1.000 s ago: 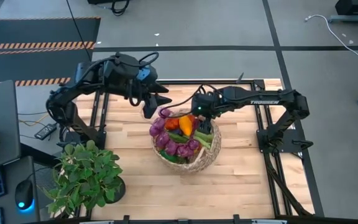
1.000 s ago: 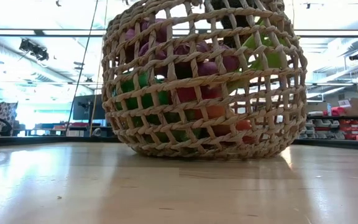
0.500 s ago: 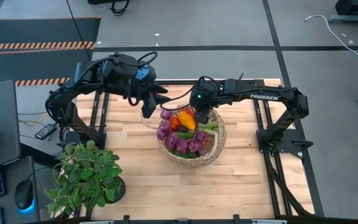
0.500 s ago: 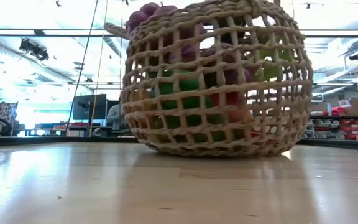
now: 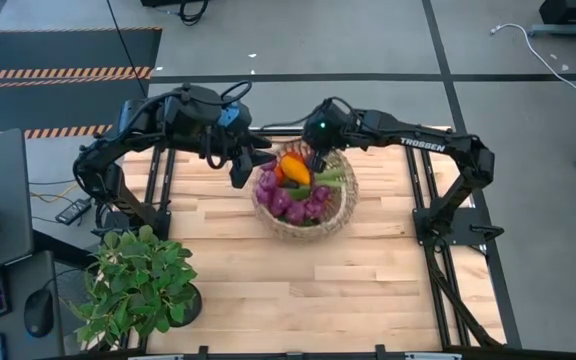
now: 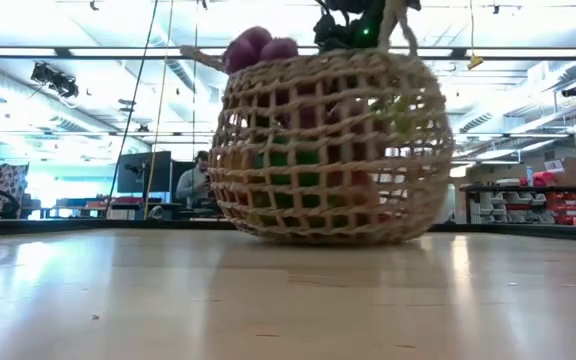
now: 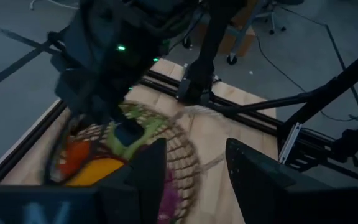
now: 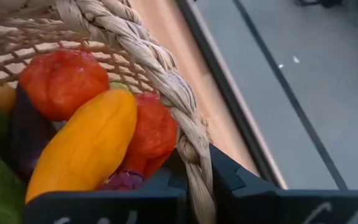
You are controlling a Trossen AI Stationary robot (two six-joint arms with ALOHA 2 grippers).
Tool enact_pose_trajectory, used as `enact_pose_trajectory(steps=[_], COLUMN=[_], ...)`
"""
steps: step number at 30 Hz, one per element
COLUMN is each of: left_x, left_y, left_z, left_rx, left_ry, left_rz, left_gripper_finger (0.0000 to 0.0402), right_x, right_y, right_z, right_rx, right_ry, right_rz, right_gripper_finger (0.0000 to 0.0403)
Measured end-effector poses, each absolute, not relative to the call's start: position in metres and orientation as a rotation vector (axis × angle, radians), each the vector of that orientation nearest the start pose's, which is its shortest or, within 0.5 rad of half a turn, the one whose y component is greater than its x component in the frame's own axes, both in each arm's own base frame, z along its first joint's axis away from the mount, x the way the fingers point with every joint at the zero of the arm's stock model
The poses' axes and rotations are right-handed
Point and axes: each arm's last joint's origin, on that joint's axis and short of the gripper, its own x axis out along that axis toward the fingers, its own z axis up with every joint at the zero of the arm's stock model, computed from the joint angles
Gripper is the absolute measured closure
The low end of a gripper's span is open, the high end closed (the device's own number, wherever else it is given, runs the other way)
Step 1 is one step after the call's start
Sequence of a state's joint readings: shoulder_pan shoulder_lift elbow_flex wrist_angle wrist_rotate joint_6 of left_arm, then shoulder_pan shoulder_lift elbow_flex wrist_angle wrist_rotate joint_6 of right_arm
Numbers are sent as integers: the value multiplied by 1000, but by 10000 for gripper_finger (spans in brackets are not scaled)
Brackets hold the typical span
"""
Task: Build produce basket
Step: Move the brown basket to the top of the table
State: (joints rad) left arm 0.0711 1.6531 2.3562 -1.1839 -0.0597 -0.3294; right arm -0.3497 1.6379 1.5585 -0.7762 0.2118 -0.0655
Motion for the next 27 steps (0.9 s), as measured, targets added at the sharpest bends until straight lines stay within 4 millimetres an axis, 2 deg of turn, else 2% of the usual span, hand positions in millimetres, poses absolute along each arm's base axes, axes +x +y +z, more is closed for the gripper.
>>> enact_pose_trajectory(steps=[7, 11, 18, 22, 27], left_x=[276, 276, 276, 276, 276], left_y=[22, 22, 22, 22, 22], left_z=[528, 528, 528, 528, 528], left_rx=[-320, -310, -309, -313, -319], left_ry=[431, 432, 432, 432, 432], left_rz=[224, 227, 226, 227, 229], left_gripper_finger=[230, 230, 230, 230, 230], right_x=[324, 329, 339, 342, 338], right_y=[-155, -168, -176, -180, -195], right_z=[337, 322, 308, 313, 329], right_rx=[39, 90, 120, 83, 59], right_ry=[794, 822, 827, 773, 703], right_rz=[-515, -487, -503, -558, -606], right_gripper_finger=[377, 375, 330, 321, 312])
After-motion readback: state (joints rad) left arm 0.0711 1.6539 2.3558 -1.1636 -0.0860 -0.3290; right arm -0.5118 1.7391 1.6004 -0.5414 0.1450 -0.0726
